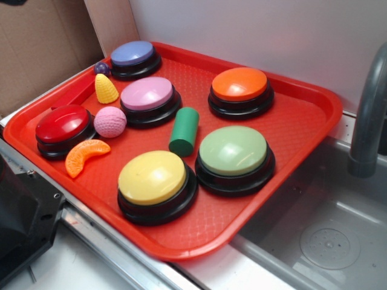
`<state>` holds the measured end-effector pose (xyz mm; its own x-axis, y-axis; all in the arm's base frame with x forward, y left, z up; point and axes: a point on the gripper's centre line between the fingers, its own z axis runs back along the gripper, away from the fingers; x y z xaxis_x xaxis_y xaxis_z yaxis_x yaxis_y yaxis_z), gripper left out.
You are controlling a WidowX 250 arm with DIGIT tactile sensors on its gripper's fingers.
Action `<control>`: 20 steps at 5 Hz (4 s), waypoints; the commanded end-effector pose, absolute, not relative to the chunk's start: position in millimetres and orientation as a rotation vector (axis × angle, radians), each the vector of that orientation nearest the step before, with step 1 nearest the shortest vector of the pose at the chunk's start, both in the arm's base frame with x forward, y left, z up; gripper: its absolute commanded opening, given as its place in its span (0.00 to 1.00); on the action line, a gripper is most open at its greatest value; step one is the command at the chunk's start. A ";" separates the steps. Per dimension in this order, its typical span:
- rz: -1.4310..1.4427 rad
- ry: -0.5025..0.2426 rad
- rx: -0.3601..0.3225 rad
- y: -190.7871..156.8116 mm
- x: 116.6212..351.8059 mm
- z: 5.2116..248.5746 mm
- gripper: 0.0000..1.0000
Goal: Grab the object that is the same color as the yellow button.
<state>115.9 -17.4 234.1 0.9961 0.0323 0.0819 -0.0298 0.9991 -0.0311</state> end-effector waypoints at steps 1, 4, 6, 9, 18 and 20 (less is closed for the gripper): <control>0.031 -0.083 -0.030 -17.4 115.9 234.1 1.00; 0.387 -0.145 -0.027 47.7 185.6 215.7 1.00; 0.737 -0.183 0.057 102.9 217.9 167.0 1.00; 0.947 -0.108 0.127 128.3 233.1 81.6 1.00; 0.401 -0.160 -0.089 58.4 224.3 157.9 0.00; 0.211 -0.139 -0.170 24.9 190.2 186.2 0.00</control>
